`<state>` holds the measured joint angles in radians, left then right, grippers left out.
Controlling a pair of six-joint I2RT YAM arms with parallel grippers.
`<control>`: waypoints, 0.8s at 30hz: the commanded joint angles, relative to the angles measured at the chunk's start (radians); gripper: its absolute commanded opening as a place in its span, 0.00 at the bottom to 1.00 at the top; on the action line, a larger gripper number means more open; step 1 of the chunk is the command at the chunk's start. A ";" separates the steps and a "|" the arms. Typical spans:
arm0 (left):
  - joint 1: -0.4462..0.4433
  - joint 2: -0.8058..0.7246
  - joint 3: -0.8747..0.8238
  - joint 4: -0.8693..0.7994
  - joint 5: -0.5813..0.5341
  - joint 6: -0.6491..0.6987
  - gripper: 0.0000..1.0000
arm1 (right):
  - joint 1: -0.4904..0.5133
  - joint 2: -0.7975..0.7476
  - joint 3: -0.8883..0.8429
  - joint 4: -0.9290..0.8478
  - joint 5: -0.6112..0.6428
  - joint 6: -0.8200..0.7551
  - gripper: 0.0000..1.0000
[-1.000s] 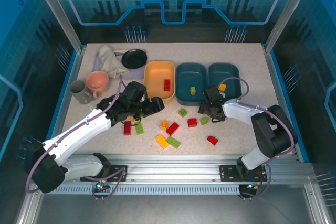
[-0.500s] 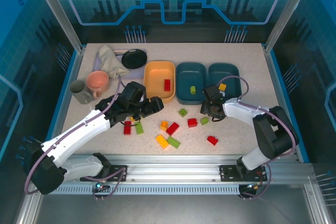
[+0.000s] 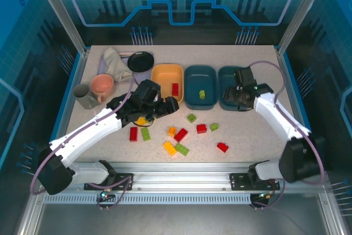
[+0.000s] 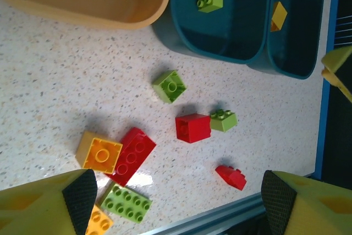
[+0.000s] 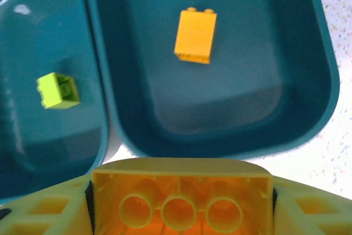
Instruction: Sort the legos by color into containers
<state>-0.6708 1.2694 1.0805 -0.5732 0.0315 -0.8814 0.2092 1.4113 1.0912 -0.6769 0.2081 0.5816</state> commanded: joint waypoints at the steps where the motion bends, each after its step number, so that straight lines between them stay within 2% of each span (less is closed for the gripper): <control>1: -0.007 0.044 0.063 0.014 0.020 0.032 0.81 | -0.071 0.147 0.071 -0.070 -0.140 -0.155 0.50; 5: -0.007 0.068 0.092 0.017 0.018 0.028 0.81 | -0.115 0.304 0.155 -0.091 -0.182 -0.207 0.49; 11: -0.006 0.086 0.098 -0.057 -0.010 0.012 0.81 | -0.148 0.442 0.238 -0.090 -0.199 -0.221 0.54; 15: -0.004 0.074 0.073 -0.182 -0.081 -0.037 0.81 | -0.147 0.516 0.286 -0.115 -0.217 -0.220 0.65; 19: -0.001 0.035 0.031 -0.278 -0.137 -0.097 0.81 | -0.146 0.518 0.293 -0.127 -0.226 -0.210 0.79; 22: 0.032 0.027 0.008 -0.428 -0.179 -0.155 0.81 | -0.139 0.469 0.291 -0.131 -0.218 -0.208 0.82; 24: 0.086 0.027 -0.038 -0.494 -0.163 -0.175 0.80 | -0.126 0.413 0.286 -0.131 -0.210 -0.206 0.82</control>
<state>-0.6369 1.3148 1.0946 -0.8738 -0.0868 -0.9916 0.0731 1.9118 1.3617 -0.7738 0.0101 0.3759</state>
